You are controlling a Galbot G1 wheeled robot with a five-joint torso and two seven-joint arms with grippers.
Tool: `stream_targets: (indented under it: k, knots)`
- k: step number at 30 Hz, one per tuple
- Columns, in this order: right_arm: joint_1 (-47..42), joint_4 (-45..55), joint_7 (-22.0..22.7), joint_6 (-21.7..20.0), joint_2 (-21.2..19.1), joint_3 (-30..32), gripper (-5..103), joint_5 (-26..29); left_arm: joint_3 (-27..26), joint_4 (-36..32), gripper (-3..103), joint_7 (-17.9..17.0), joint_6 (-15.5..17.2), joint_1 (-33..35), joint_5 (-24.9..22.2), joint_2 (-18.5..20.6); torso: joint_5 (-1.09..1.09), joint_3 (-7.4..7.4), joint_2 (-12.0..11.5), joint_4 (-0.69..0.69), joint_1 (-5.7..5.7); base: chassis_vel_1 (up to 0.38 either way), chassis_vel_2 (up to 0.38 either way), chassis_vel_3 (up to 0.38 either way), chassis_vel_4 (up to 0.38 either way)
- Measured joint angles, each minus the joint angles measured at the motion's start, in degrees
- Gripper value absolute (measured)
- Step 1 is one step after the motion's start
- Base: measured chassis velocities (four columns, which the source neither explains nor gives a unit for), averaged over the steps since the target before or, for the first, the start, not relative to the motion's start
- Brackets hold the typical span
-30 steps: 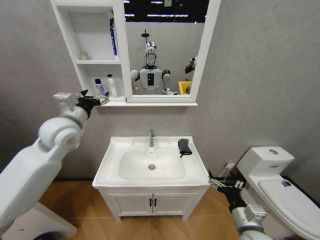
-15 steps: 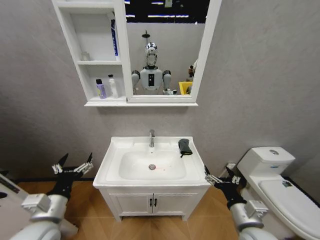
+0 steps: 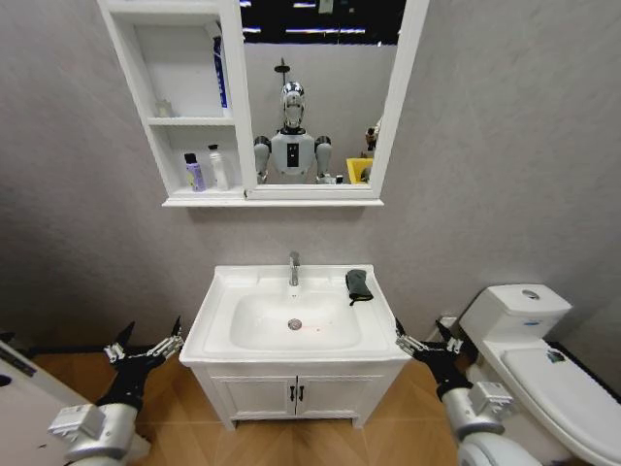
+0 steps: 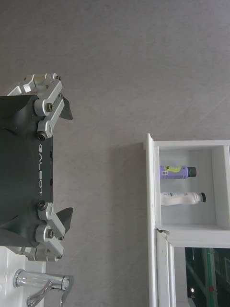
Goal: Move facial cleanser and shampoo from washbasin to cabinet, then wipe washbasin with towel.
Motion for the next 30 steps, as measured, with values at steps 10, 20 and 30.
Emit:
stream_targets:
  k: [10, 20, 30]
  knots:
    - [0.0, -1.3, 0.1, 2.0, 0.2, -0.1, 100, -4.0, 0.1, 0.1, 100, -0.2, 0.1, -0.2, -0.2, 0.1, 0.00, 0.00, 0.0, 0.01, -0.01, 0.000, 0.000, 0.000, 0.000]
    - [-0.4, -1.5, -0.5, 2.5, 0.3, -0.4, 100, -4.5, 0.2, 0.1, 100, -0.2, 0.2, -0.2, -0.3, 0.2, 0.00, 0.00, 0.0, 0.01, 0.00, -0.090, 0.078, 0.091, -0.092]
    - [15.4, -16.0, 4.3, -5.4, -8.2, -1.2, 100, 1.7, 0.2, 0.2, 100, -0.3, 0.3, -0.2, -0.4, 0.2, 0.03, 0.01, 0.0, 0.01, -0.01, -0.064, 0.076, 0.062, -0.068]
